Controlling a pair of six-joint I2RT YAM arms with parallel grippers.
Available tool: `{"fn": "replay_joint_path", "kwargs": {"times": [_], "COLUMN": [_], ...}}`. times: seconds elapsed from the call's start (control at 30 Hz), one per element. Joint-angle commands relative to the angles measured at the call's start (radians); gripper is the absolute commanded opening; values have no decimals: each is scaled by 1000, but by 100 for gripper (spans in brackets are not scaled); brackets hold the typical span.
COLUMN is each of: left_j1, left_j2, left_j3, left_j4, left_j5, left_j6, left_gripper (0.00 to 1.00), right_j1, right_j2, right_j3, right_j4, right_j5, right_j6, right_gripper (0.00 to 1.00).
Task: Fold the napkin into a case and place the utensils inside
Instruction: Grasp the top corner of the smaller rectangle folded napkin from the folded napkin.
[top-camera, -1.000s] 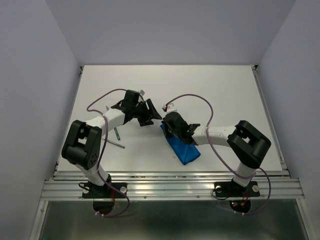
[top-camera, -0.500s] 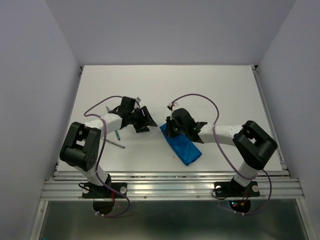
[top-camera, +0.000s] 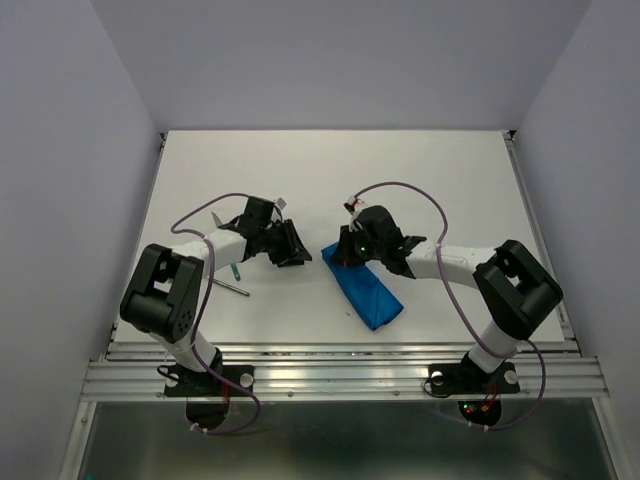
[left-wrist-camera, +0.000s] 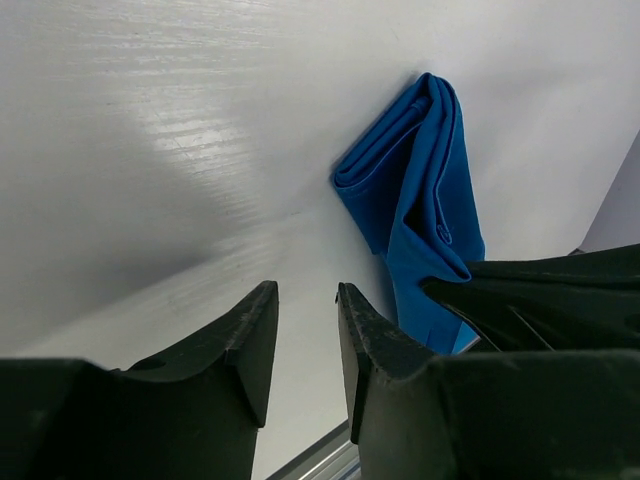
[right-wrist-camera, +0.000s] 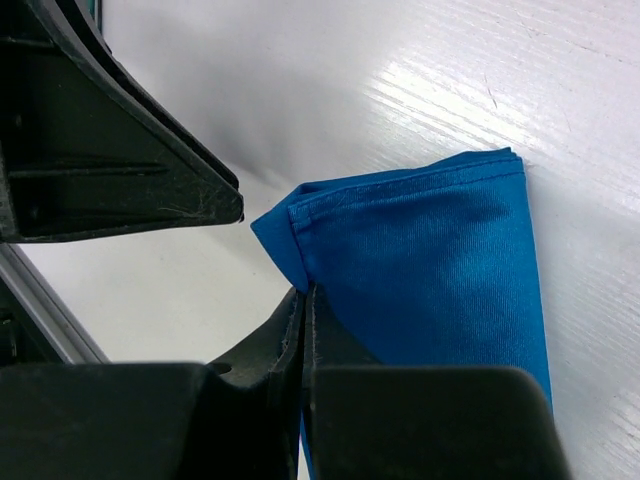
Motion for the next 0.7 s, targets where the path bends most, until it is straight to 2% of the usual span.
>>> {"fn": "replay_joint_path", "kwargs": {"times": [0.0,0.13,0.33,0.53,0.67], "left_j1": [-22,-65,-134,-186,-221], "left_j2": [4,27,44,82,119], "left_j3": [12,36,118,180,223], "left_j4": [18,18,-34,-31,-32], "left_j5": [18,0,-75,-112,-187], "left_j6": [36,42,71,73,86], "left_gripper": [40,36,36,35,36], "right_j1": [-19,-54,-111,-133,-153], "right_j2": [-52,-81,-106,-87,-83], "right_j3": [-18,-27,-53,-62,-64], "right_j4": [55,52,47,46,47], "right_j5": [-74,-87,-149,-217,-238], "right_j6": [13,13,7,4,14], "right_gripper": [1,1,1,1,1]}}
